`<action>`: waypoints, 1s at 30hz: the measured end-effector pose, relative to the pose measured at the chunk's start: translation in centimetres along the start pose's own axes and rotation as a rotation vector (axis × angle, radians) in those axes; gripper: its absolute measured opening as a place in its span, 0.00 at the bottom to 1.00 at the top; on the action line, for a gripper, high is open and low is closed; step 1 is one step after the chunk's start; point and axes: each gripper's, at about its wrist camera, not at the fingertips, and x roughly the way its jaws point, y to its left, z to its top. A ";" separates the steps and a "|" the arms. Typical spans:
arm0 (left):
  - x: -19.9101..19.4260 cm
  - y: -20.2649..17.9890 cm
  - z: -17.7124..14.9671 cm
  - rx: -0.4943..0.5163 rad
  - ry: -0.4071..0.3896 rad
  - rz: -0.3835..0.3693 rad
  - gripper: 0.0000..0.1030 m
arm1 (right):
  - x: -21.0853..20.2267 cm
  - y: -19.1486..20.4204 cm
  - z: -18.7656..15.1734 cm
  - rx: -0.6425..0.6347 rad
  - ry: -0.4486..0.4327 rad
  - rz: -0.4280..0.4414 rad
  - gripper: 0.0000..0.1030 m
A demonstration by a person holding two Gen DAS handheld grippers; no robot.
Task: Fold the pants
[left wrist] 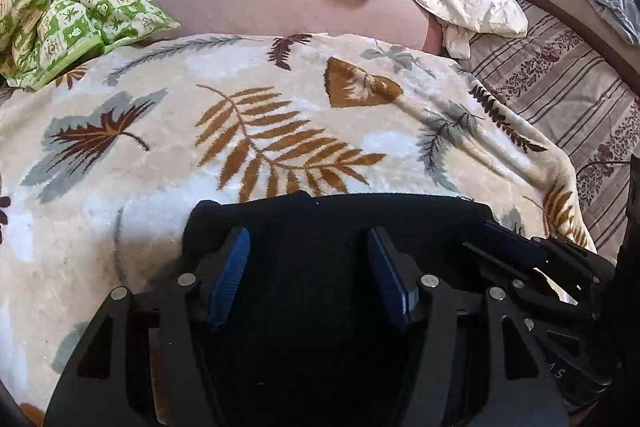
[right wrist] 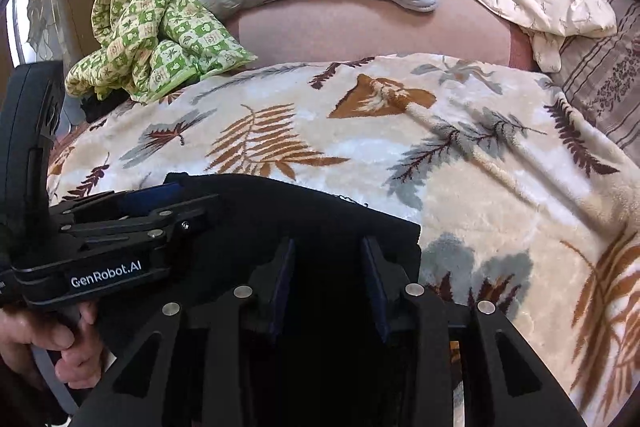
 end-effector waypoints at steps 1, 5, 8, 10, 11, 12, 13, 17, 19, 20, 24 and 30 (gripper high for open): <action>0.0 0.0 0.0 0.000 -0.002 -0.001 0.59 | 0.0 0.0 0.0 -0.003 -0.002 -0.003 0.34; 0.0 0.0 -0.1 -0.002 -0.009 -0.003 0.59 | -0.1 0.2 -0.1 -0.012 -0.012 -0.014 0.35; -0.1 0.0 -0.1 -0.003 -0.015 -0.004 0.59 | -0.2 0.5 -0.2 -0.024 -0.019 -0.030 0.35; -0.1 0.0 -0.2 -0.004 -0.017 -0.003 0.59 | -0.2 0.6 -0.2 -0.030 -0.021 -0.037 0.36; -0.1 0.0 -0.2 -0.003 -0.016 -0.003 0.59 | -0.2 0.6 -0.2 -0.031 -0.021 -0.038 0.37; -0.1 0.0 -0.2 -0.003 -0.017 -0.003 0.59 | -0.2 0.6 -0.2 -0.028 -0.022 -0.036 0.38; -0.1 0.1 -0.2 -0.004 -0.016 -0.004 0.59 | -0.2 0.6 -0.2 -0.027 -0.023 -0.035 0.39; -0.1 0.0 -0.2 -0.003 -0.017 -0.004 0.59 | -0.4 0.8 -0.2 -0.034 -0.032 -0.021 0.51; -0.1 0.0 -0.2 0.000 -0.017 -0.007 0.59 | -0.4 0.8 -0.2 -0.034 -0.030 0.031 0.71; -0.2 0.0 -0.1 0.002 -0.019 -0.012 0.61 | -0.4 1.1 -0.2 -0.045 -0.029 0.078 0.84; -0.4 -0.8 0.0 0.052 -0.008 -0.102 0.92 | -0.1 1.5 -0.2 -0.064 -0.013 0.088 0.90; -0.2 -2.3 0.5 0.116 0.035 -0.067 1.00 | 0.0 2.3 -0.4 -0.093 -0.002 0.053 0.90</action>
